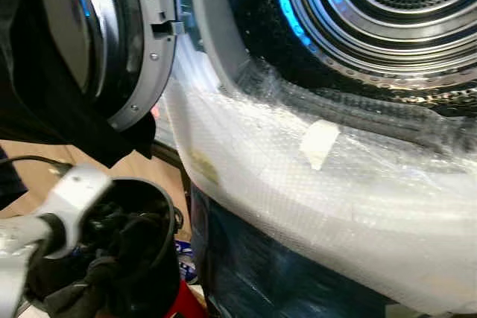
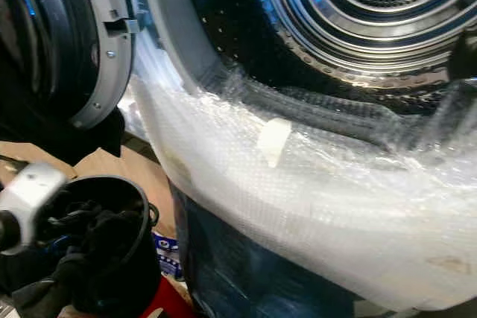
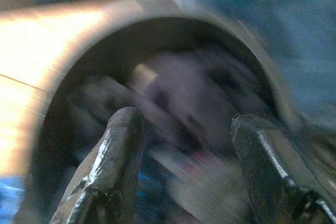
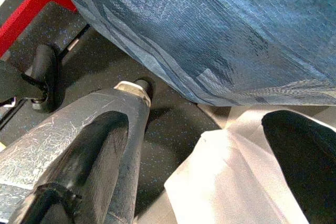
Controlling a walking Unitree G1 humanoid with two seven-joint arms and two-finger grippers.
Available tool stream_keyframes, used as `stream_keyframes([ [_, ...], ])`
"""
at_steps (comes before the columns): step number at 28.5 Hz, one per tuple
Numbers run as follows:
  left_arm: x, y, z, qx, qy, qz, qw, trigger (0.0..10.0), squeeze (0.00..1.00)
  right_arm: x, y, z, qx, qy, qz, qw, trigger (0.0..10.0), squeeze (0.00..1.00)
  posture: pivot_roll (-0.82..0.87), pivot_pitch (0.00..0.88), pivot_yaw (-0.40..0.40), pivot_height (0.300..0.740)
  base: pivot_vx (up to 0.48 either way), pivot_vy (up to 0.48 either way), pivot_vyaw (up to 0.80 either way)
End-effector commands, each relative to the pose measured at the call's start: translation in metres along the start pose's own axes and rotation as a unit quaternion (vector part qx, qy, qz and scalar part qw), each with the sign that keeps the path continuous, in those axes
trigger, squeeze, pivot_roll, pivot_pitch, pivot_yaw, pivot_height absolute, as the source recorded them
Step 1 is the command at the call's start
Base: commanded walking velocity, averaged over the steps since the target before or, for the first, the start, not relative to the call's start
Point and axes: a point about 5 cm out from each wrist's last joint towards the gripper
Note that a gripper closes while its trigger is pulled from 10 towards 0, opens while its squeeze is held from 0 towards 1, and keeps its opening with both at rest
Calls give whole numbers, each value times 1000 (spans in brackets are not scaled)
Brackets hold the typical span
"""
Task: Clothes washing
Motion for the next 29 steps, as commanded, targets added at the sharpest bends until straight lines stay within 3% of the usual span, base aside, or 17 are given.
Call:
stream_keyframes([
  [1,0,0,2,-6,-12,-8,1000,10000,0,-1,5,-12,-6,24,7,1000,10000,0,131,50,-2,740,0,0,0],
  [2,0,1,1,-15,-17,-5,1000,10000,0,-1,5,-12,-6,23,7,1000,10000,0,134,49,-3,740,0,0,0],
  [4,-4,6,-3,10,-8,-14,1000,10000,0,-1,7,-12,-8,24,10,1000,10000,0,140,49,-5,740,0,0,0],
  [9,-6,16,-9,-36,-16,-13,999,10000,0,0,8,-11,-11,22,12,1000,10000,0,135,47,1,740,0,0,0],
  [10,-6,17,-11,-39,-14,-22,999,10000,106,0,9,-9,-10,20,11,1000,10000,0,134,46,3,740,0,0,0],
  [11,-6,17,-11,-39,-14,-22,999,10000,106,0,9,-9,-10,20,11,1000,10000,0,134,46,3,740,0,0,0],
  [12,-6,17,-15,-20,-2,-21,1000,10000,1000,0,9,-8,-9,19,12,1000,10000,0,135,47,4,740,0,0,0],
  [20,-7,11,-25,-26,6,-73,997,10000,1000,0,9,-6,-13,17,12,1000,10000,0,132,49,6,740,0,0,0],
  [21,-6,11,-26,-19,11,-72,997,10000,541,0,9,-5,-14,17,12,1000,10000,0,130,49,5,740,0,0,0],
  [22,-6,11,-27,-11,16,-70,997,10000,0,1,9,-5,-17,17,13,1000,10000,0,131,49,4,740,0,0,0],
  [29,-5,6,-32,0,28,-94,995,10000,0,1,10,-6,-22,18,16,999,10000,0,131,51,5,740,0,0,0],
])
Point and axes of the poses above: a point about 5 cm out from each wrist's last joint towards the gripper, its own x axis pointing out of the wrist towards the gripper, its own z axis along the axis of the wrist's last joint, y = z × x
